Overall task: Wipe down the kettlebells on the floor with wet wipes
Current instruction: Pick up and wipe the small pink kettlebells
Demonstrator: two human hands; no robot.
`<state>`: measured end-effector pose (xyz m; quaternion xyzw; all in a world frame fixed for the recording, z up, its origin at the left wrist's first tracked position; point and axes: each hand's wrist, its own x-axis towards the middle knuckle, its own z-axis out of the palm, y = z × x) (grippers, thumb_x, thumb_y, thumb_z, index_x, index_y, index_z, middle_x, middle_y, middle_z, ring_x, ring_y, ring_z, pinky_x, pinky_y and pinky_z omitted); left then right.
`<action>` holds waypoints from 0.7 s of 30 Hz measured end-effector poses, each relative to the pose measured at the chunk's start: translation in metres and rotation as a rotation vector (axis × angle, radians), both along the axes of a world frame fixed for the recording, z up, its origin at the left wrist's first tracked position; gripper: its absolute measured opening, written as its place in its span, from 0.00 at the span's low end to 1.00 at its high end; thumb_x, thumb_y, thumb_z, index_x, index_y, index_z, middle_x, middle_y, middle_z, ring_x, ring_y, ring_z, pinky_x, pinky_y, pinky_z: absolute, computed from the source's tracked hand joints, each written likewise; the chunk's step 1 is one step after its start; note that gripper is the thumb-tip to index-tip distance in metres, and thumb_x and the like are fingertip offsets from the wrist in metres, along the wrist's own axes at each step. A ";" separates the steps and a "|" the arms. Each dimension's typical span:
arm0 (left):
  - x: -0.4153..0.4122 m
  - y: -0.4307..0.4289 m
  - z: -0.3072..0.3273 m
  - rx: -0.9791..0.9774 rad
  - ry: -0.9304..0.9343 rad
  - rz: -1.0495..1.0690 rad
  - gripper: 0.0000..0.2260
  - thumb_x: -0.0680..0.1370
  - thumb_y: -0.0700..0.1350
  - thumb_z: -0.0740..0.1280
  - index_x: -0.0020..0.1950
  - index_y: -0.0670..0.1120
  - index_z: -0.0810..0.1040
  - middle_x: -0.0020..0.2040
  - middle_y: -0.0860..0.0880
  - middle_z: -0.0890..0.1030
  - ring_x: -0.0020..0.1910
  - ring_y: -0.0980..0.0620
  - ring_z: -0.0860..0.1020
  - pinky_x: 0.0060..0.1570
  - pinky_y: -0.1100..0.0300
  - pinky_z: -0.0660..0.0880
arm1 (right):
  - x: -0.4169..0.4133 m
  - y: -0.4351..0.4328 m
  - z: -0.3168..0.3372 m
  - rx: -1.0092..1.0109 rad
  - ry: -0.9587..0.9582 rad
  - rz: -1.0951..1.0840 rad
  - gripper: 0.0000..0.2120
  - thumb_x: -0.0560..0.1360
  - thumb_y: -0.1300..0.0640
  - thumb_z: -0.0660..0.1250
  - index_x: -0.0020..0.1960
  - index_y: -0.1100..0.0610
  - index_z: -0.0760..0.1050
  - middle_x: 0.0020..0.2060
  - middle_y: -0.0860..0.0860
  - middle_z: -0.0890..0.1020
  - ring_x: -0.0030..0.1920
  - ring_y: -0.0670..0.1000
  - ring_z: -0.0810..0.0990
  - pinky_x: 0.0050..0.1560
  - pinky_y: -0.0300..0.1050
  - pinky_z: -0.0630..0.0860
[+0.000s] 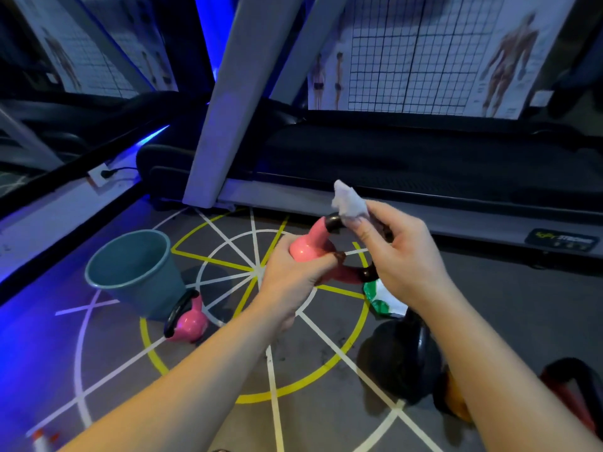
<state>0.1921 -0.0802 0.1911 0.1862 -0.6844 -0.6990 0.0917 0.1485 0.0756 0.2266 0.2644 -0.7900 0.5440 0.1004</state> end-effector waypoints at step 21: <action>0.005 -0.019 0.034 -1.064 0.070 0.159 0.31 0.68 0.55 0.79 0.66 0.48 0.70 0.67 0.48 0.75 0.81 0.46 0.58 0.76 0.33 0.38 | 0.047 -0.043 -0.026 0.457 0.297 -0.221 0.23 0.76 0.62 0.44 0.68 0.54 0.64 0.76 0.60 0.69 0.80 0.54 0.61 0.81 0.51 0.45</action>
